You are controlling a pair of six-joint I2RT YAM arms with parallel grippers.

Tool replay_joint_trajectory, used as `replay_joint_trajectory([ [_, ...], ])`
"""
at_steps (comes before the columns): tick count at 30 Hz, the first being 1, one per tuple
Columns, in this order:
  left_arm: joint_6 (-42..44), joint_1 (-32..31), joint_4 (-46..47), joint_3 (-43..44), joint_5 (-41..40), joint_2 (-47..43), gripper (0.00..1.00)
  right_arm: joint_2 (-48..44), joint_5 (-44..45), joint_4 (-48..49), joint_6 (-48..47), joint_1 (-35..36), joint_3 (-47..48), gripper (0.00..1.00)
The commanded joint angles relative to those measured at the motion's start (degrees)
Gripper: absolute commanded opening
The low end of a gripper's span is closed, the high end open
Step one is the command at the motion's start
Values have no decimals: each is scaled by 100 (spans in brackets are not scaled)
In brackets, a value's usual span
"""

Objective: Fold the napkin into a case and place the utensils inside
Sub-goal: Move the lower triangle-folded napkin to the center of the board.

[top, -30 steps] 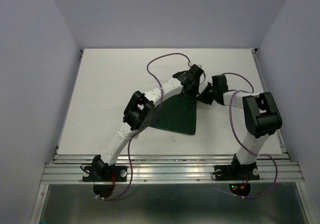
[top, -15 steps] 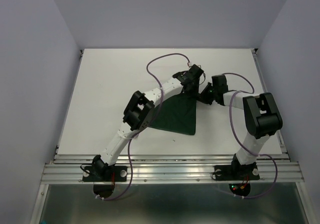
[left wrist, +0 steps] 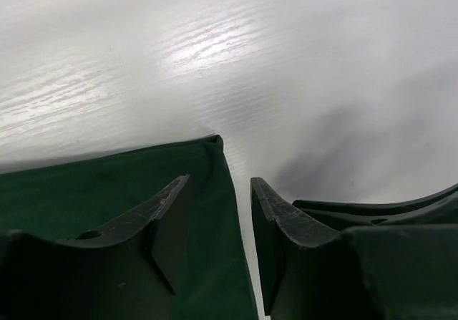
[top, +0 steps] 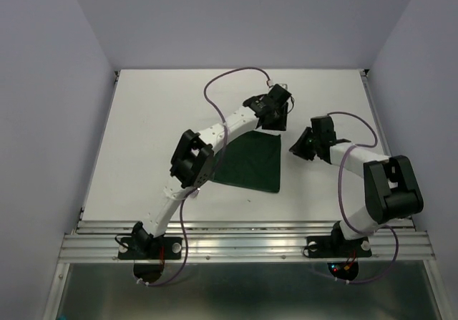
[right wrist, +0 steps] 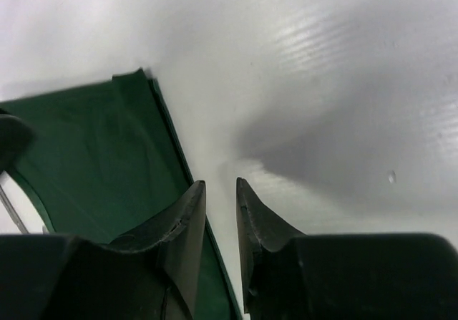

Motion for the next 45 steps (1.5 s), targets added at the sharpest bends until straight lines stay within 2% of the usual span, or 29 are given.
replay_joint_trajectory([
  [1,176,22,-12,-142,-285,-1163,50,-706,-270,-105,-204,-31,-430,31],
  [3,176,75,-20,-369,-277,-1331,50,-969,-455,-122,-195,30,-642,34],
  [6,176,232,32,-914,-303,-1709,50,-1479,-771,-245,-231,268,-1046,46],
  [7,176,355,93,-1098,-321,-1910,50,-1741,-859,-237,-205,268,-1178,53],
  [11,203,724,348,-2205,-461,-2412,52,-2271,-1413,-228,-125,470,-1776,62],
  [13,176,935,541,-2830,-400,-2553,61,-2403,-1572,-263,-99,646,-1970,64],
  [15,150,1207,612,-3242,-426,-2676,65,-2500,-1703,-272,-73,725,-2058,64],
  [17,185,1331,753,-3463,-479,-2782,76,-2500,-1713,-298,-55,813,-2120,64],
  [19,211,1498,823,-3684,-549,-2791,81,-2482,-1730,-289,-29,875,-2172,64],
  [24,308,1692,902,-3842,-655,-2624,81,-2421,-1748,-202,121,989,-2365,56],
  [31,413,1745,1052,-3702,-488,-2114,73,-2280,-1599,-78,182,1051,-2410,45],
  [34,422,1754,1043,-3588,-479,-1921,70,-2201,-1424,-96,182,1051,-2296,35],
  [38,431,1754,1052,-3482,-470,-1763,63,-2166,-1090,-253,147,1051,-2138,9],
  [40,431,1754,1052,-3456,-479,-1736,61,-2227,-853,-438,121,1051,-2041,1],
  [45,431,1754,1104,-3613,-391,-1911,60,-2578,-361,-894,7,1051,-1891,1],
])
